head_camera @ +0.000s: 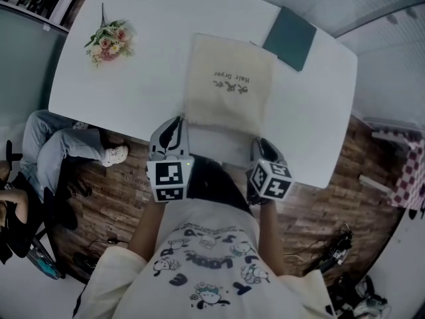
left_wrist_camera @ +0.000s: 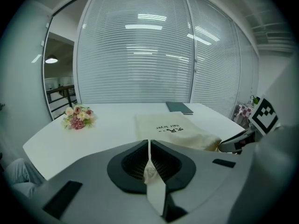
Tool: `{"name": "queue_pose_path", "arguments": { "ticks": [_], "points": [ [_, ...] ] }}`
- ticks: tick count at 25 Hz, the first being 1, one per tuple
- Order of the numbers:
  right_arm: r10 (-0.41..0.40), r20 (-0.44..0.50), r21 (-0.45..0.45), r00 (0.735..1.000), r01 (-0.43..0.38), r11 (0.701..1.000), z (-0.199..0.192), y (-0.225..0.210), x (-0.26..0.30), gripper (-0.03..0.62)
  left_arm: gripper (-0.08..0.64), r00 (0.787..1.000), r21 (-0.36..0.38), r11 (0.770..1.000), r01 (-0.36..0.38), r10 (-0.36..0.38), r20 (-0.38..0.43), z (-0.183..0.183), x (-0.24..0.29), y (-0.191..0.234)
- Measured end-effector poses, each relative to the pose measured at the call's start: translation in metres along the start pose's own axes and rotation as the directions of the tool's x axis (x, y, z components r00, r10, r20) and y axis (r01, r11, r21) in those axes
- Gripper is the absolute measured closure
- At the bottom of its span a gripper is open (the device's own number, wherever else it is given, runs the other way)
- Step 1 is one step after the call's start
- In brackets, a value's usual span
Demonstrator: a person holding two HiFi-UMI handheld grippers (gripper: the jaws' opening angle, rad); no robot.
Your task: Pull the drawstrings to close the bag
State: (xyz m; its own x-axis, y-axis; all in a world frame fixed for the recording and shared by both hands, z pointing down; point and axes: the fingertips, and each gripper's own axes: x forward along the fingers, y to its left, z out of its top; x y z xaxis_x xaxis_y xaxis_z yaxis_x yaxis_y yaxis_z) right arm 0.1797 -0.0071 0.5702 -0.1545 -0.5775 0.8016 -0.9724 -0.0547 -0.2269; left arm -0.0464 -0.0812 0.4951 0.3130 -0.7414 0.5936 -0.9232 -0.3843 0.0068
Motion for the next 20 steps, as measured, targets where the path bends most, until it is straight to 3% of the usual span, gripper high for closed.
{"name": "queue_pose_path", "arguments": {
  "ticks": [5, 13, 20],
  "points": [
    [-0.022, -0.019, -0.017, 1.0, 0.022, 1.0, 0.003, 0.002, 0.01, 0.48, 0.509, 1.0, 0.003, 1.0, 0.005, -0.005, -0.015, -0.004, 0.006, 0.005],
    [-0.143, -0.082, -0.148, 0.986, 0.13, 0.98, -0.001, -0.004, 0.012, 0.488, 0.509, 0.999, 0.019, 1.0, -0.004, 0.005, -0.046, -0.013, 0.008, 0.018],
    [-0.196, -0.159, -0.222, 0.968, 0.158, 0.962, -0.004, -0.007, 0.01, 0.491, 0.509, 0.998, 0.02, 1.0, -0.002, 0.004, -0.061, -0.019, 0.007, 0.025]
  ]
}}
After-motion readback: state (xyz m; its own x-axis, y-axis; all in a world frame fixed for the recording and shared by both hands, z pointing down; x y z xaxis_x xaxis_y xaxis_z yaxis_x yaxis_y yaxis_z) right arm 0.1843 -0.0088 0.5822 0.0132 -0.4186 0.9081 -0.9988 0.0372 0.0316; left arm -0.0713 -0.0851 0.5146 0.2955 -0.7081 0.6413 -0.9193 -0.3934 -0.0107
